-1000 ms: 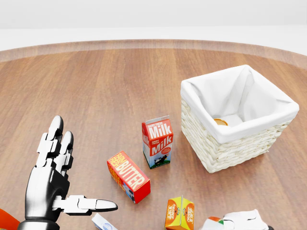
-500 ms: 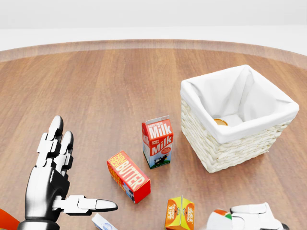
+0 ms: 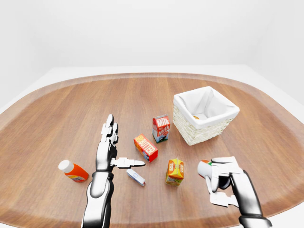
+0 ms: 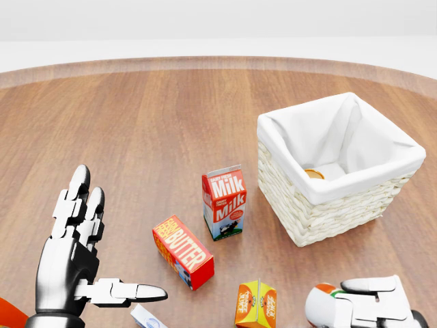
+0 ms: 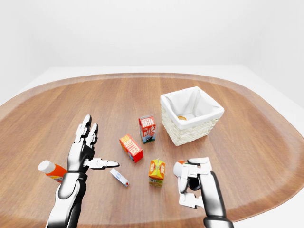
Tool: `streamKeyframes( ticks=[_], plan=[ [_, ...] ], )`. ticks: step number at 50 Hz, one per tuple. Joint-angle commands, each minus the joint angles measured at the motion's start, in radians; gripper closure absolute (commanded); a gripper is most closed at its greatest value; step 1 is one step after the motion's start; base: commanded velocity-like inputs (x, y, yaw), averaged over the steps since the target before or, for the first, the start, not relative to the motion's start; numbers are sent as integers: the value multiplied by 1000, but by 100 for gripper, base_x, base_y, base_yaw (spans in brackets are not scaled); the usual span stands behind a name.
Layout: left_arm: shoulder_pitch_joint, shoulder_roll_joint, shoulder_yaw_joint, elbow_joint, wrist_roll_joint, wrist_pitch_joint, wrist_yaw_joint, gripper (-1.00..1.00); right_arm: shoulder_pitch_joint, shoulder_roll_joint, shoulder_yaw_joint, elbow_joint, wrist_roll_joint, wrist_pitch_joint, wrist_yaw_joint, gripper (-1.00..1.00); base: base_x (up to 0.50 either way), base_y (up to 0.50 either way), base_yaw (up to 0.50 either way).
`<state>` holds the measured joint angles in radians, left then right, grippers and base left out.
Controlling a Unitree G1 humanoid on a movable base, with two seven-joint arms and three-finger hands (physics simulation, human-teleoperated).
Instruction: Pick up the alphabet soup and the tomato sauce, and put them in the basket.
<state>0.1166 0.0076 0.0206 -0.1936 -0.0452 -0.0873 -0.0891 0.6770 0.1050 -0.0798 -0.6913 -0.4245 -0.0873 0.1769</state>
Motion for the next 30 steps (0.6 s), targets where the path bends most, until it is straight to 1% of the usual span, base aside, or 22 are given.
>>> streamKeyframes(
  ticks=[1,5,6,9,10,11,12,13,16,17,23,24,26,30],
  plan=[
    [-4,-1,5,1,-6,0,1,-100,-34,-24,51,-46,-56,0,-50,100,0,0,0],
    [-4,-1,4,1,-7,0,1,-100,-61,-52,85,-78,-79,0,-58,100,0,0,0],
    [-4,-1,5,1,-7,0,1,-100,-165,-53,111,-169,-126,0,22,100,0,0,0],
    [-4,-1,5,1,-7,0,1,-100,-206,-83,140,-216,-148,0,27,100,0,0,0],
    [-4,-1,5,1,-7,0,1,-100,-215,-89,146,-224,-153,7,27,100,0,0,0],
    [-4,-1,5,1,-7,0,1,-100,-223,-95,150,-232,-155,22,27,100,0,0,0],
    [-4,-1,5,1,-7,0,1,-100,-237,-99,154,-245,-160,45,31,100,0,0,0],
    [-4,-1,4,1,-7,0,1,-100,-243,-103,158,-250,-162,57,31,100,0,0,0],
    [-4,-1,5,1,-7,0,1,-100,-261,-111,163,-261,-168,82,35,100,0,0,0],
    [-4,-1,5,1,-7,0,1,-100,-275,-113,162,-268,-171,100,42,100,0,0,0],
    [-4,-1,5,1,-6,0,1,-100,-324,-117,155,-288,-178,153,68,100,0,0,0],
    [-4,-1,5,1,-7,0,1,-100,-337,-116,154,-296,-181,167,77,100,0,0,0],
    [-4,-1,5,1,-7,0,1,-100,-351,-114,156,-303,-190,175,86,100,0,0,0],
    [-4,-1,5,1,-7,0,1,-100,-382,-113,163,-318,-210,175,104,100,0,0,0]
  ],
)
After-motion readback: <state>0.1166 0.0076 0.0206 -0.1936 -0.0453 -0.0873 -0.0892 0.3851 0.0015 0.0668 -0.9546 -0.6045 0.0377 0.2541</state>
